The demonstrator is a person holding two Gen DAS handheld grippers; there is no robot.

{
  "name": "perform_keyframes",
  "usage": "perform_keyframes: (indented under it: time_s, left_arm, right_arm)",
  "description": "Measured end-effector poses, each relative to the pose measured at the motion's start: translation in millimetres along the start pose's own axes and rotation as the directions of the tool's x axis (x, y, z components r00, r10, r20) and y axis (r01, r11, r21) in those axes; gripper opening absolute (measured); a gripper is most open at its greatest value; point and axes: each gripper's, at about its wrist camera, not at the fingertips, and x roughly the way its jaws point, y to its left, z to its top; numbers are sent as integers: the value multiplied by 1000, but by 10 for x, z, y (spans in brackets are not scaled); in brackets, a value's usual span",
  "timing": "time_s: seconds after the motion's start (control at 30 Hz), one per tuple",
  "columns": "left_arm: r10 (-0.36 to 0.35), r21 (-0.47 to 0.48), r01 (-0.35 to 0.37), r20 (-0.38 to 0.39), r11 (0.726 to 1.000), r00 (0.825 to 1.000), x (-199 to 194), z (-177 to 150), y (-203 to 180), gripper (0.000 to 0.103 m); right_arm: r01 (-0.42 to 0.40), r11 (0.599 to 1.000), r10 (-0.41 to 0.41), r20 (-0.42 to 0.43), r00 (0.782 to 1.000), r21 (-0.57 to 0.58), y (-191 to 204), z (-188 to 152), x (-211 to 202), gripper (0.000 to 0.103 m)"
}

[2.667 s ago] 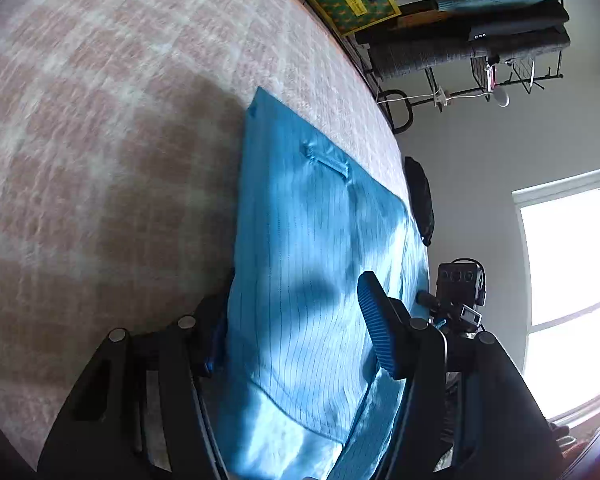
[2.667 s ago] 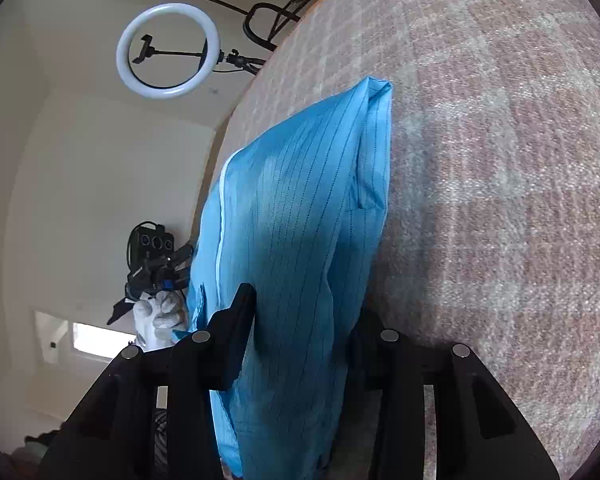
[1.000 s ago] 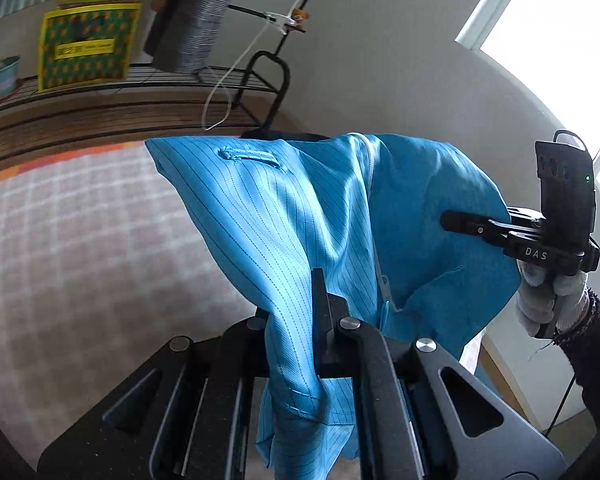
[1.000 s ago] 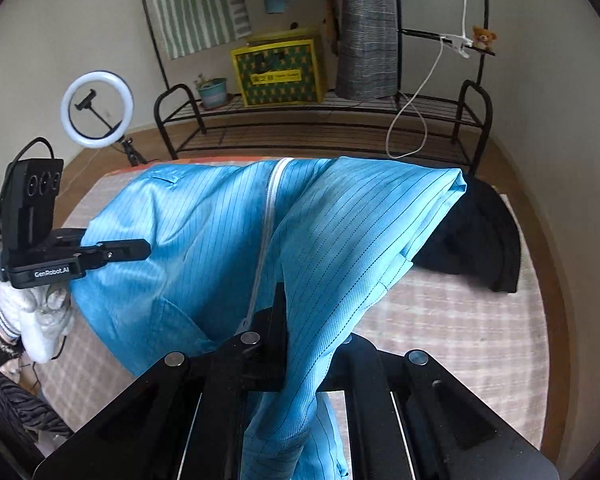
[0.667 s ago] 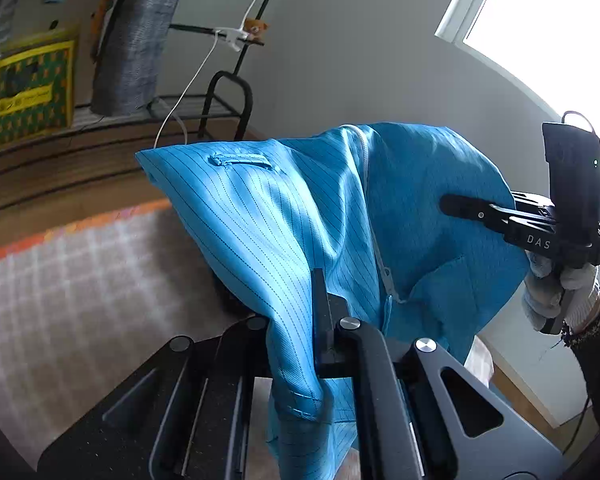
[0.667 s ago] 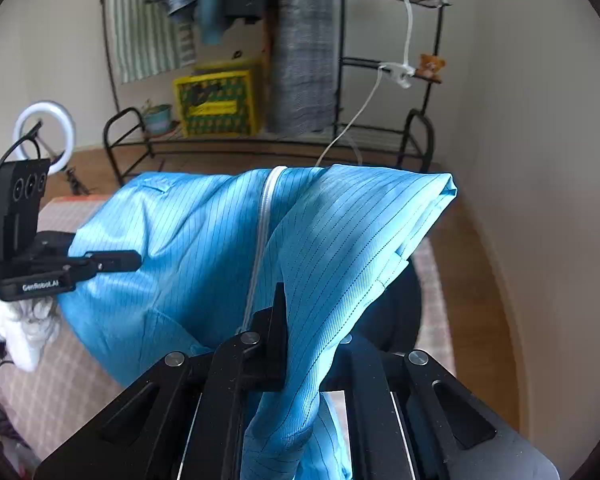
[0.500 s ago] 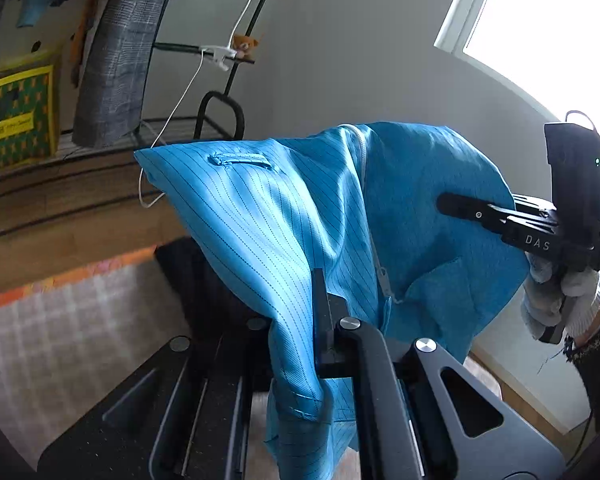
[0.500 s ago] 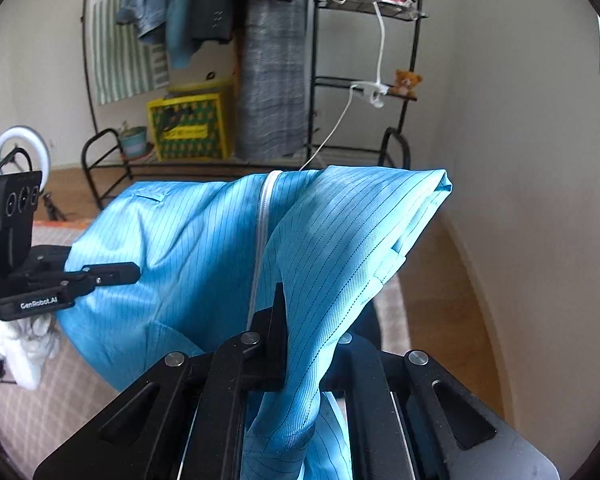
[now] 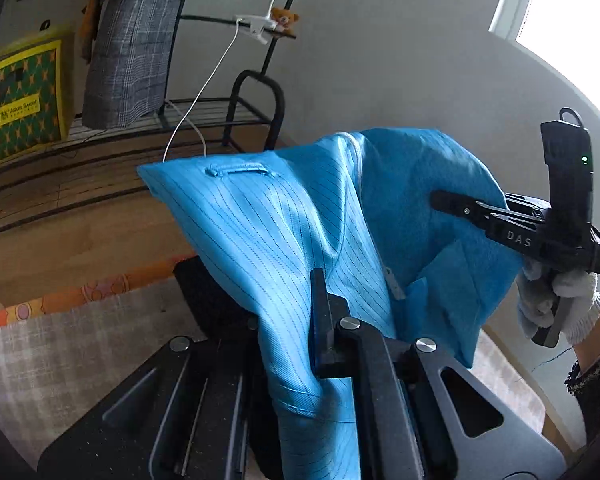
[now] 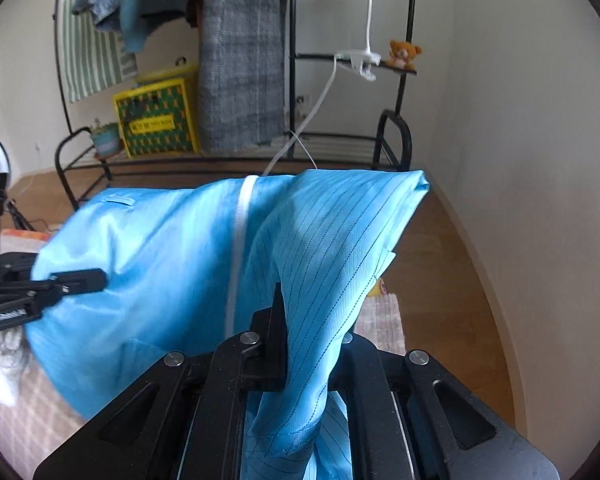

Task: Fold large clothes
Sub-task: 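Carry the coat toward the clothes rack with both grippers, then drop the coat onto the dark garment pile and open both grippers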

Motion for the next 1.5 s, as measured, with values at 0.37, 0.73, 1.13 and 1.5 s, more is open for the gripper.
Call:
perform_keyframes:
  time_s: [0.37,0.73,1.13,1.5]
  left_arm:
    - [226,39,-225,-7,974,974,108,-181,77,39]
    - [283,69,-281,-28,957,959,-228,-208,33,47]
    - [259,141,-272,103,952,960,-1537,-159,-653,47]
    - [242,178,-278,198,944,950,-3081,-501,-1191,47]
  right_arm:
    - [285,959,-281,-167,945,-1,-186,-167,412,37]
    - [353,929,-331,-181,926,107,-325,-157,14,37]
    - [295,945,-297,-6,955,142,118,164,-1441,37]
    - [220,965,-235,99,967,146,932,197,-2564,37]
